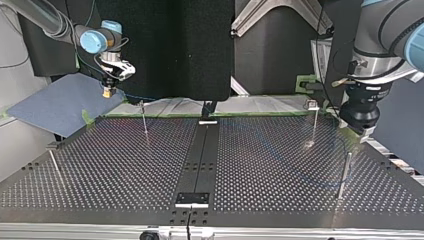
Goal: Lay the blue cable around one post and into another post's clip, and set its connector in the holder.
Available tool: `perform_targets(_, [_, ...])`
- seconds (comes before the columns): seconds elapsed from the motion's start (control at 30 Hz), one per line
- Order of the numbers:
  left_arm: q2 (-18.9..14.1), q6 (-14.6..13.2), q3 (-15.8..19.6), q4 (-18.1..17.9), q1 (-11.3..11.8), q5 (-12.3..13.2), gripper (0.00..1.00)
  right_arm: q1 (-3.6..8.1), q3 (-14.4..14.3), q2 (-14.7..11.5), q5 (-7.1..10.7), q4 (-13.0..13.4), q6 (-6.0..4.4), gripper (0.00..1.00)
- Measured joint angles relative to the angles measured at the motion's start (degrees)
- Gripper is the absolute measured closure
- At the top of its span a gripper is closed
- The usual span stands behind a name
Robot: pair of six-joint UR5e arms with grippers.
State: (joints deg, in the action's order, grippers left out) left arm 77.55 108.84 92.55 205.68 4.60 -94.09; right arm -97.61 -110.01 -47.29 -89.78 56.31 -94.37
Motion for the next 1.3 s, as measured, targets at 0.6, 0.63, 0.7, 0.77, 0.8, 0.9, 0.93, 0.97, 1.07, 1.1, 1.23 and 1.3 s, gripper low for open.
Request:
perform_targets(0.6, [-0.9, -1.8, 0.0, 7.5, -0.7, -6.3, 0.00, -0.28, 0.0, 0.0, 0.04, -0.2, -0.14, 0.83])
perform_targets(0.63, [-1.1, -1.8, 0.0, 8.0, -0.7, -6.7, 0.00, -0.31, 0.0, 0.0, 0.03, -0.3, -0.14, 0.83])
perform_targets(0.7, [-1.5, -1.8, 0.0, 9.0, -0.7, -7.8, 0.00, -0.31, 0.0, 0.0, 0.01, -0.4, -0.14, 0.83])
perform_targets(0.77, [-1.7, -1.9, 0.0, 10.0, -0.7, -8.9, 0.00, -0.32, 0.0, 0.0, 0.01, -0.4, -0.14, 0.83])
perform_targets(0.8, [-1.8, -1.9, 0.0, 10.2, -0.7, -9.3, 0.00, -0.33, 0.0, 0.0, 0.02, -0.4, -0.14, 0.83])
perform_targets(0.9, [-1.9, -1.9, 0.1, 10.6, -0.7, -10.5, 0.00, -0.34, 0.0, 0.0, 0.01, -0.5, -0.14, 0.83])
perform_targets(0.93, [-1.9, -1.9, 0.1, 10.7, -0.7, -10.7, 0.00, -0.34, 0.0, 0.0, 0.02, -0.5, -0.14, 0.83])
perform_targets(0.97, [-2.0, -1.9, 0.1, 10.7, -0.7, -10.9, 0.00, -0.34, 0.0, 0.0, 0.02, -0.5, -0.14, 0.83])
perform_targets(1.07, [-2.0, -2.0, 0.1, 10.8, -0.8, -11.1, 0.00, -0.35, 0.0, 0.0, -0.01, -0.5, -0.14, 0.83])
perform_targets(1.1, [-2.1, -2.0, 0.1, 10.7, -0.9, -11.1, 0.00, -0.35, 0.0, 0.0, -0.02, -0.4, -0.14, 0.83])
perform_targets(1.23, [-2.1, -2.0, 0.1, 10.7, -0.9, -11.1, 0.00, -0.35, 0.0, 0.0, -0.02, -0.4, -0.14, 0.83])
perform_targets(1.3, [-2.1, -2.0, 0.1, 10.7, -0.9, -11.1, 0.00, -0.35, 0.0, 0.0, -0.03, -0.4, -0.13, 0.83])
